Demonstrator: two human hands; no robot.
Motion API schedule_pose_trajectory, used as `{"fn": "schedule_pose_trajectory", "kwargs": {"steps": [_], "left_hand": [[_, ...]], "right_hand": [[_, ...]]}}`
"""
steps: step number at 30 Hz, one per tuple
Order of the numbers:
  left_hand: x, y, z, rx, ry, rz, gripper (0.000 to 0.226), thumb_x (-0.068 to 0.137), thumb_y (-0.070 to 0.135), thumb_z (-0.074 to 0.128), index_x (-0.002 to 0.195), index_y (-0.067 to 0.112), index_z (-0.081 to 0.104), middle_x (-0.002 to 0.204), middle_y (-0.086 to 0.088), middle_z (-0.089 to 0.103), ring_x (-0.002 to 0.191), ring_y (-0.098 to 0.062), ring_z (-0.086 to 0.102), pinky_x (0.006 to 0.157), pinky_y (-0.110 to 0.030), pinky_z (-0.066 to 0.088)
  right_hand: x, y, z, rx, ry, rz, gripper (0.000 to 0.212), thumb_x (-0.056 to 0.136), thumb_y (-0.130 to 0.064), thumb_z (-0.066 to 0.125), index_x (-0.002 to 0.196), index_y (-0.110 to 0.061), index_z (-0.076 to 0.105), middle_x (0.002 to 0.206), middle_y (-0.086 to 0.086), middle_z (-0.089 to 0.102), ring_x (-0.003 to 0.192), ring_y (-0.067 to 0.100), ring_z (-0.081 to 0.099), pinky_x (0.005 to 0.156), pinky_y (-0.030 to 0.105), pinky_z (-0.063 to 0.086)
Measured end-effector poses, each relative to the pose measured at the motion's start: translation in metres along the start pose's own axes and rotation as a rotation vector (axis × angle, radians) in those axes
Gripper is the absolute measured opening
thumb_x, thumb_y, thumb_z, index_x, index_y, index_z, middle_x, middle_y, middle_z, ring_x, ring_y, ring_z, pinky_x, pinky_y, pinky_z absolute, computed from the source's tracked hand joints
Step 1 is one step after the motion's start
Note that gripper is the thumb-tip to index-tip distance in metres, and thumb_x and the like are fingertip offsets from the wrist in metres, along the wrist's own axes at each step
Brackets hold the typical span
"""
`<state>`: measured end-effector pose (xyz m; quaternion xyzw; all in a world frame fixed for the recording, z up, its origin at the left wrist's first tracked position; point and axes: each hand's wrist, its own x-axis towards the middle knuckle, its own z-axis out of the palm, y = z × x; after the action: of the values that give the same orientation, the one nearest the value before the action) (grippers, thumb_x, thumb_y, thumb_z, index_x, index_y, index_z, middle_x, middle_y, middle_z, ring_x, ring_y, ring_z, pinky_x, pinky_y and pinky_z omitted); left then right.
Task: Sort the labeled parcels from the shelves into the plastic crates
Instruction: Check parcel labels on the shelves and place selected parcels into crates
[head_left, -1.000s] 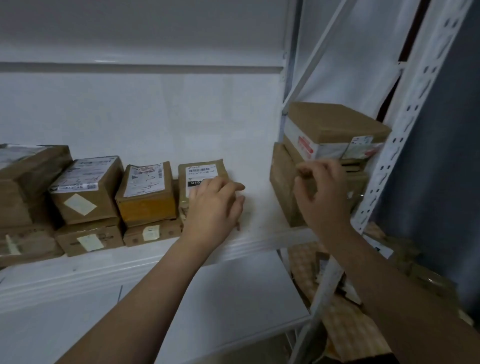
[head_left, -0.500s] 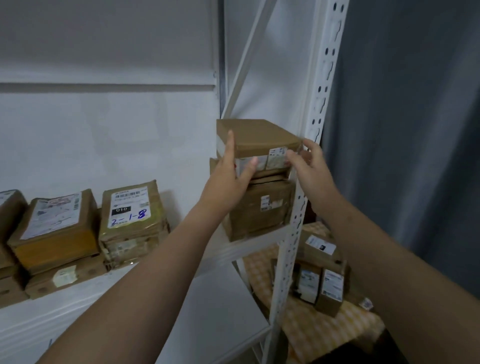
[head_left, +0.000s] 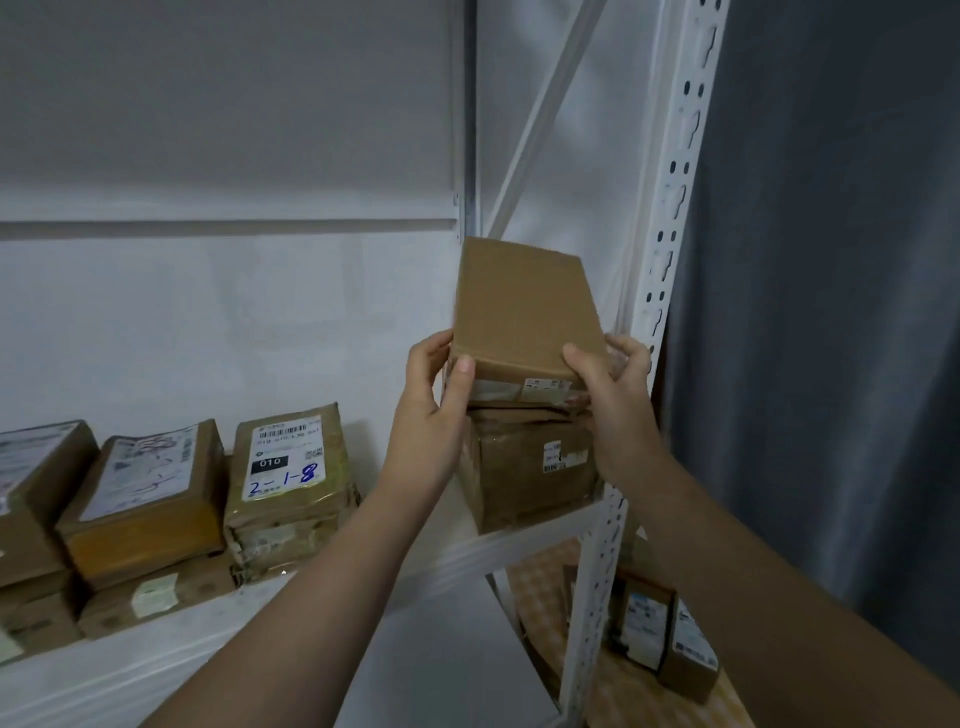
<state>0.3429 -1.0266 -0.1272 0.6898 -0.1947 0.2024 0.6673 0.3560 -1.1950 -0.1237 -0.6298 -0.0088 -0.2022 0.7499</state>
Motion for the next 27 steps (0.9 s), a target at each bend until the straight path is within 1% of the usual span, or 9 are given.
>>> {"fn": "schedule_pose_trajectory", "kwargs": {"steps": [3, 6, 10, 13, 16, 19, 22, 24, 27], "left_hand": [[0.009, 0.011, -0.011, 0.016, 0.04, 0.038, 0.022, 0.1, 0.023, 0.046, 0.121, 0.03, 0.049, 0.114, 0.015, 0.059, 0.1, 0.0, 0.057, 0.079, -0.011, 0.047], [0.013, 0.019, -0.022, -0.053, 0.095, 0.041, 0.022, 0.1, 0.013, 0.044, 0.112, 0.029, 0.054, 0.106, 0.016, 0.061, 0.089, 0.009, 0.058, 0.073, -0.009, 0.045], [0.006, 0.017, -0.029, -0.119, 0.16, 0.018, 0.029, 0.098, 0.01, 0.042, 0.108, 0.033, 0.056, 0.106, 0.02, 0.061, 0.101, 0.001, 0.058, 0.092, -0.027, 0.047], [-0.001, 0.015, -0.03, -0.114, 0.134, -0.03, 0.032, 0.1, 0.01, 0.04, 0.112, 0.037, 0.053, 0.109, 0.025, 0.059, 0.105, 0.002, 0.056, 0.097, -0.027, 0.046], [-0.001, 0.013, -0.034, -0.002, 0.124, -0.062, 0.032, 0.101, 0.014, 0.041, 0.124, 0.033, 0.055, 0.129, 0.017, 0.054, 0.119, 0.001, 0.049, 0.108, -0.028, 0.037], [-0.001, 0.026, -0.031, 0.242, 0.015, -0.036, 0.034, 0.101, 0.021, 0.044, 0.133, 0.019, 0.054, 0.145, 0.006, 0.04, 0.13, -0.004, 0.039, 0.107, -0.013, 0.028], [-0.007, 0.048, -0.018, 0.127, -0.131, -0.052, 0.058, 0.088, 0.045, 0.045, 0.142, 0.028, 0.031, 0.124, 0.016, 0.053, 0.099, 0.019, 0.054, 0.074, 0.004, 0.04], [-0.007, 0.05, -0.016, 0.026, -0.059, -0.078, 0.071, 0.078, 0.054, 0.056, 0.135, 0.03, 0.023, 0.113, 0.017, 0.056, 0.093, 0.016, 0.058, 0.068, 0.0, 0.045], [0.003, 0.04, -0.021, -0.101, 0.102, -0.086, 0.119, 0.056, 0.068, 0.077, 0.146, 0.031, 0.009, 0.135, 0.002, 0.048, 0.119, -0.01, 0.055, 0.09, -0.03, 0.054]], "right_hand": [[-0.004, 0.0, 0.004, 0.151, -0.023, 0.004, 0.057, 0.086, -0.045, 0.063, 0.136, -0.033, 0.038, 0.131, -0.005, 0.055, 0.118, 0.021, 0.057, 0.101, 0.044, 0.045], [-0.005, -0.004, 0.009, 0.391, -0.006, 0.077, 0.04, 0.1, -0.045, 0.04, 0.126, -0.018, 0.053, 0.095, -0.013, 0.073, 0.095, 0.011, 0.068, 0.094, 0.04, 0.049], [-0.009, -0.002, 0.019, 0.254, -0.024, 0.019, 0.039, 0.096, -0.043, 0.05, 0.123, -0.016, 0.058, 0.118, 0.004, 0.067, 0.111, 0.018, 0.062, 0.1, 0.038, 0.047], [-0.01, -0.009, 0.021, 0.302, -0.147, 0.077, 0.077, 0.071, -0.059, 0.066, 0.136, -0.02, 0.046, 0.126, 0.006, 0.063, 0.114, 0.021, 0.063, 0.104, 0.047, 0.045], [-0.012, -0.014, 0.021, 0.341, -0.138, 0.066, 0.105, 0.06, -0.052, 0.072, 0.148, -0.029, 0.021, 0.136, 0.009, 0.054, 0.114, 0.027, 0.062, 0.099, 0.054, 0.047], [-0.02, -0.015, 0.025, 0.191, -0.093, -0.088, 0.111, 0.061, -0.045, 0.08, 0.151, -0.031, 0.016, 0.137, 0.005, 0.052, 0.119, 0.025, 0.058, 0.1, 0.047, 0.048], [-0.033, -0.011, 0.04, -0.155, -0.084, -0.387, 0.092, 0.066, -0.04, 0.083, 0.144, -0.027, 0.035, 0.134, -0.004, 0.05, 0.118, 0.01, 0.056, 0.095, 0.032, 0.052], [-0.038, -0.006, 0.052, -0.355, 0.003, -0.611, 0.086, 0.068, -0.042, 0.08, 0.141, -0.026, 0.038, 0.14, -0.002, 0.038, 0.128, 0.013, 0.046, 0.098, 0.038, 0.05], [-0.043, 0.005, 0.06, -0.509, 0.019, -0.83, 0.081, 0.071, -0.049, 0.07, 0.141, -0.031, 0.032, 0.151, 0.006, 0.024, 0.141, 0.027, 0.028, 0.107, 0.052, 0.039]]}}
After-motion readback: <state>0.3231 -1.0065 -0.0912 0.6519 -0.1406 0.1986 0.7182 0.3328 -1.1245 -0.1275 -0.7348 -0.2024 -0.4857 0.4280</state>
